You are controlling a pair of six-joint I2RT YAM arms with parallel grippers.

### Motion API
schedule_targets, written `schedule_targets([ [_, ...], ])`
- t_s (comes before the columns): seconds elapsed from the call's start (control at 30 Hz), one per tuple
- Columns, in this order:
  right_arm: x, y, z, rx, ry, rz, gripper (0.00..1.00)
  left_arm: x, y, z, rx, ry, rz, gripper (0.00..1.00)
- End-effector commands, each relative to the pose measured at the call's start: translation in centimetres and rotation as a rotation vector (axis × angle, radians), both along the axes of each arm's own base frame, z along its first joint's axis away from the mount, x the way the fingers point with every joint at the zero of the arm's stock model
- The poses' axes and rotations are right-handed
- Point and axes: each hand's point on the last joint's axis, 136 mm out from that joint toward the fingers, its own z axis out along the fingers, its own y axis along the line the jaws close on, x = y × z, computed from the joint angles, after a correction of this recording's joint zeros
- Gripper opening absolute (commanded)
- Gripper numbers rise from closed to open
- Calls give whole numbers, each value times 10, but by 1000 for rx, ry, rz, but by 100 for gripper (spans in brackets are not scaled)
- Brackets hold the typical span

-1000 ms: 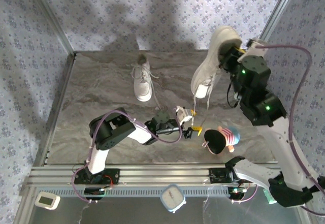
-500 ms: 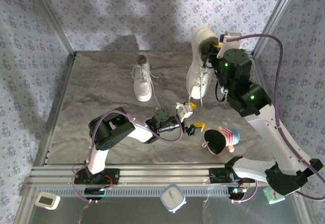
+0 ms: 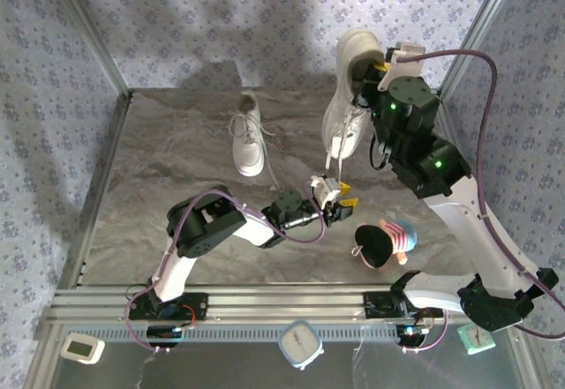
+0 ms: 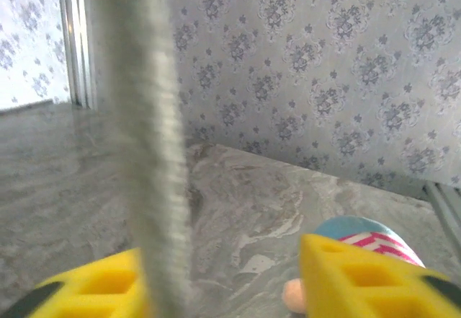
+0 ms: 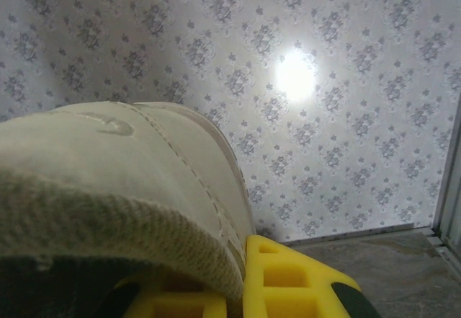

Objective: Tie the shoes

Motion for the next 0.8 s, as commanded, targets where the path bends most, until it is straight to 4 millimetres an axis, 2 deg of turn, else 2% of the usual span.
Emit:
schedule_targets([
  [0.0, -21, -26, 50, 108, -139, -58, 0, -4, 5, 20, -68, -32, 9, 23],
  [0.1, -22, -31, 49, 104, -135, -76, 0, -6, 11, 23, -65, -40, 21, 10],
  [0.23, -22, -42, 42, 74, -119, -126, 0, -16, 29, 27, -44, -65, 26, 0],
  [0.37, -19, -45, 29, 31, -80, -142, 0, -27, 59, 31, 45, -61, 55, 0],
  [0.53, -15, -29, 8, 2, 8, -89, 0, -43, 85, 33, 286, 29, 45, 0],
  [0.63, -11, -20, -11, 6, 101, -67, 0, -54, 106, 43, 372, 92, 40, 0],
  [0.77, -6, -3, -53, 0, 264, -28, 0, -62, 138, 47, 513, 230, 60, 0],
])
